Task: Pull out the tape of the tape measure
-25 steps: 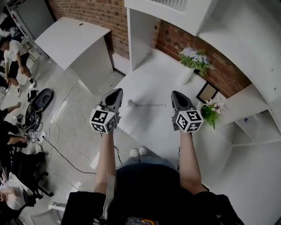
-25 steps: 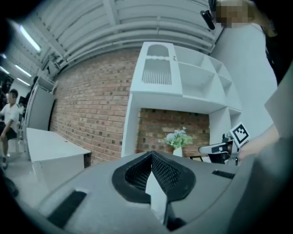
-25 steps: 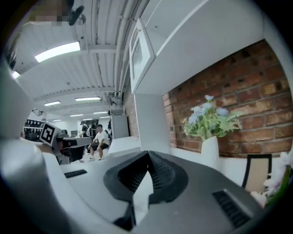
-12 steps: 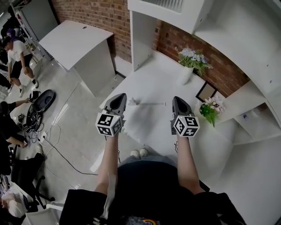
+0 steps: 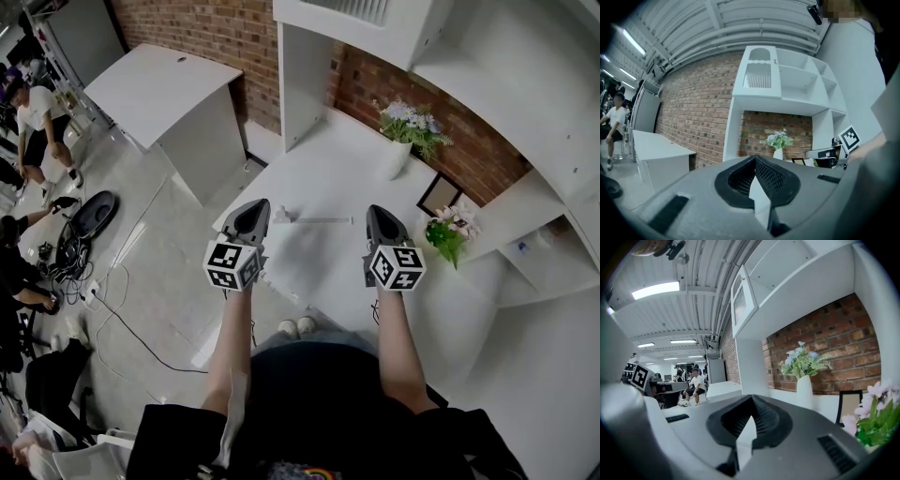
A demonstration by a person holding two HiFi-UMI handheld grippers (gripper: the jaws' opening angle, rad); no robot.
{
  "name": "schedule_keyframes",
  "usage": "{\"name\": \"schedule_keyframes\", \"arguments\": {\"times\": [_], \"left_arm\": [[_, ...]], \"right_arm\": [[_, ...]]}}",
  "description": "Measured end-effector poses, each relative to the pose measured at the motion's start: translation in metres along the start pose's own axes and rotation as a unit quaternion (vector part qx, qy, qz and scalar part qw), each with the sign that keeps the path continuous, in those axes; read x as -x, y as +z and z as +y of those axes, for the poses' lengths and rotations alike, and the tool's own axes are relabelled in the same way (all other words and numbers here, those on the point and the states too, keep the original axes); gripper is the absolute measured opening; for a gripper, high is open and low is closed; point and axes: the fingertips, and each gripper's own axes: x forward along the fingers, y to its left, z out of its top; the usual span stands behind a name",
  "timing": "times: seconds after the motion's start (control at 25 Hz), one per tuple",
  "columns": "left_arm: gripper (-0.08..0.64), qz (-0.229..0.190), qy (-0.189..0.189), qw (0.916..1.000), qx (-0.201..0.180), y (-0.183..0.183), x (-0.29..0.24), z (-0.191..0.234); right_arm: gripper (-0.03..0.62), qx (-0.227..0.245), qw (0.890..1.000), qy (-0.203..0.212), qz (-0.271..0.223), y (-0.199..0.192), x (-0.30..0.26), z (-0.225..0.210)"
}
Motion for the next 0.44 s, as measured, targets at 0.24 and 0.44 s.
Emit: {"name": "schedule_keyframes", "arguments": {"times": [0.24, 0.44], "left_arm": [[0.009, 0.004, -0.005, 1.0, 0.002, -0.0009, 0.0023, 0.0007], [0.009, 0.012, -0.006, 0.9999, 0.001, -0.0032, -0.0009, 0.002]], "right_arm": [[-0.003, -0.002, 1.0, -0.004, 0.004, -0.0001, 0.0007, 0.0012], [-0.003, -0.004, 1.0, -0.005, 0.004, -0.0009, -0.0016, 0.0006]]}}
